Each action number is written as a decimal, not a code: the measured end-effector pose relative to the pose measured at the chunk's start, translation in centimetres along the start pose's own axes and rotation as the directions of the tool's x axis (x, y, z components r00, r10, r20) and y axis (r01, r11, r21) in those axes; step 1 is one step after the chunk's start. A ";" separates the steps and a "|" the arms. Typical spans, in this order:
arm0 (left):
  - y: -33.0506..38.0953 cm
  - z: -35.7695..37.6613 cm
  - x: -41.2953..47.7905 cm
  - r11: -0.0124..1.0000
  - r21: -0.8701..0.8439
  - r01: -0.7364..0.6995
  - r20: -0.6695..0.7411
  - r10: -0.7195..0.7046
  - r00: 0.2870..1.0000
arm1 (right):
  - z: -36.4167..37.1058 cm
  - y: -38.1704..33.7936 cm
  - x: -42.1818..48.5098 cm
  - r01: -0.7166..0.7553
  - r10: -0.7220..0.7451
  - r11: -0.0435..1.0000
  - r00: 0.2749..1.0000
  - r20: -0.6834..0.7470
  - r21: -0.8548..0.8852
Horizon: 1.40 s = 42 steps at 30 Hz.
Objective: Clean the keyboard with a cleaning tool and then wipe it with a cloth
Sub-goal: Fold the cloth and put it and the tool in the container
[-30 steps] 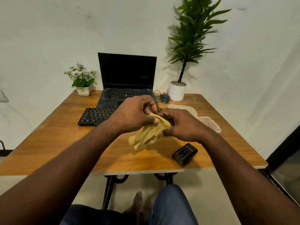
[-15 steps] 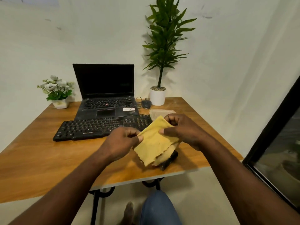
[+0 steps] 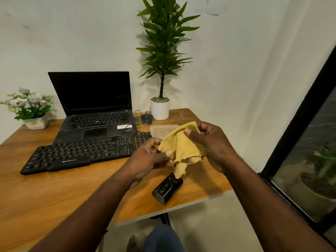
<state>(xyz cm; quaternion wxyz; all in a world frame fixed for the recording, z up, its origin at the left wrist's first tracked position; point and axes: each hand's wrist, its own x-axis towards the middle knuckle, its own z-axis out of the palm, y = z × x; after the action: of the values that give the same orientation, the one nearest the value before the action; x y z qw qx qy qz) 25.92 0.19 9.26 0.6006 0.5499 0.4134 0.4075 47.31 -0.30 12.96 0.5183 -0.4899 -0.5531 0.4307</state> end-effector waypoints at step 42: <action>3.3 1.8 10.9 0.814 0.571 0.106 -0.267 0.061 0.962 | -7.1 5.1 8.5 -0.177 0.177 0.976 0.984 0.008 0.127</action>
<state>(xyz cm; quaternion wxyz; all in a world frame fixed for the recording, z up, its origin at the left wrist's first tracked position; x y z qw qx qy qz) 31.09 10.07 12.12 0.3465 0.6401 0.6029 0.3267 54.98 8.65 9.91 0.5089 -0.5040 -0.4778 0.5086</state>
